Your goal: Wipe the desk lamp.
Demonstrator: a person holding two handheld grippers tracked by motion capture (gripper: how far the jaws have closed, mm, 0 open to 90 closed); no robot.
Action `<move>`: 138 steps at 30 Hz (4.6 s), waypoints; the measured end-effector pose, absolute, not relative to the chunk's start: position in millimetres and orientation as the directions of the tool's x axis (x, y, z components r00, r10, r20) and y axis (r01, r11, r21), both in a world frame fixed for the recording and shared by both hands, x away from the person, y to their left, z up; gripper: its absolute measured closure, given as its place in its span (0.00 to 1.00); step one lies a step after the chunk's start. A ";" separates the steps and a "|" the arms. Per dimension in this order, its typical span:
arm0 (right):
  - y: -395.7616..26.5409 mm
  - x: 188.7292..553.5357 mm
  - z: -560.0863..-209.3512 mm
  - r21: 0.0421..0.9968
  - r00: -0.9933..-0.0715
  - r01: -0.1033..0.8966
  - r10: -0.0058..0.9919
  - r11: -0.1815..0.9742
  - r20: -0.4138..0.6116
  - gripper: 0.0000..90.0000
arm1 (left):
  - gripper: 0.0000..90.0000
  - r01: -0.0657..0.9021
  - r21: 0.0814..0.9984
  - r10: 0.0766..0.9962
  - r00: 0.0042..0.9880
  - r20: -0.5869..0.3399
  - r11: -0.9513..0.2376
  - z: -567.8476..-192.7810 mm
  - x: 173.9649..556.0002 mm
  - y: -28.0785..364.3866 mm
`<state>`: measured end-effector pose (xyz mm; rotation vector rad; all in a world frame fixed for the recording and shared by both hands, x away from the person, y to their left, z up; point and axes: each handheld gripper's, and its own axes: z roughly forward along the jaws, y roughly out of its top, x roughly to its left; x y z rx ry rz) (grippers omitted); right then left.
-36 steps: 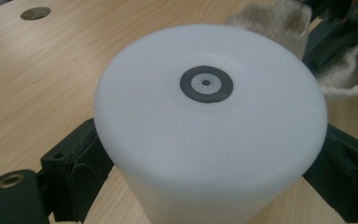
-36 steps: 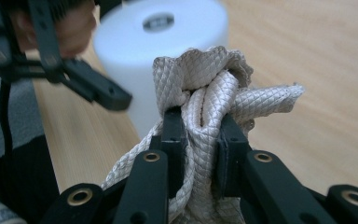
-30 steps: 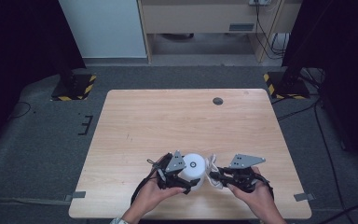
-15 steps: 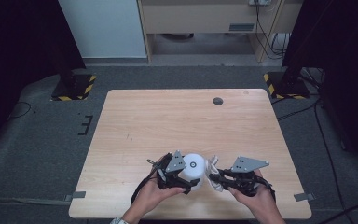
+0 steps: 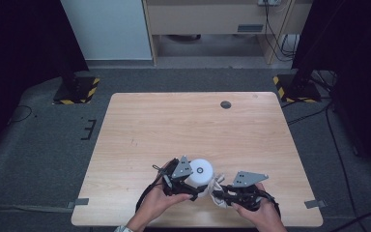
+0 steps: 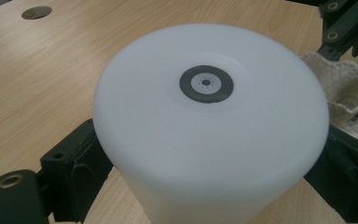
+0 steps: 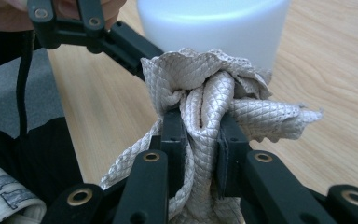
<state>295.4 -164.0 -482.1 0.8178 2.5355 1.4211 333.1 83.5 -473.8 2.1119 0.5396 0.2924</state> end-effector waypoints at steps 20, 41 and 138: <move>-169.9 297.1 -482.2 0.830 -0.838 0.397 0.524 0.393 0.152 0.85 | 0.12 0.286 0.886 0.485 0.871 -0.080 -0.366 -447.2 341.2 89.3; -166.9 294.1 -475.5 0.838 -0.845 0.377 0.517 0.394 0.137 0.85 | 0.27 0.334 0.876 0.491 0.861 -0.134 -0.347 -445.9 351.9 98.5; -117.9 283.3 -497.9 0.789 -0.919 0.290 0.388 0.541 0.071 0.86 | 0.35 0.359 0.856 0.483 0.862 -0.152 -0.371 -441.9 354.7 97.8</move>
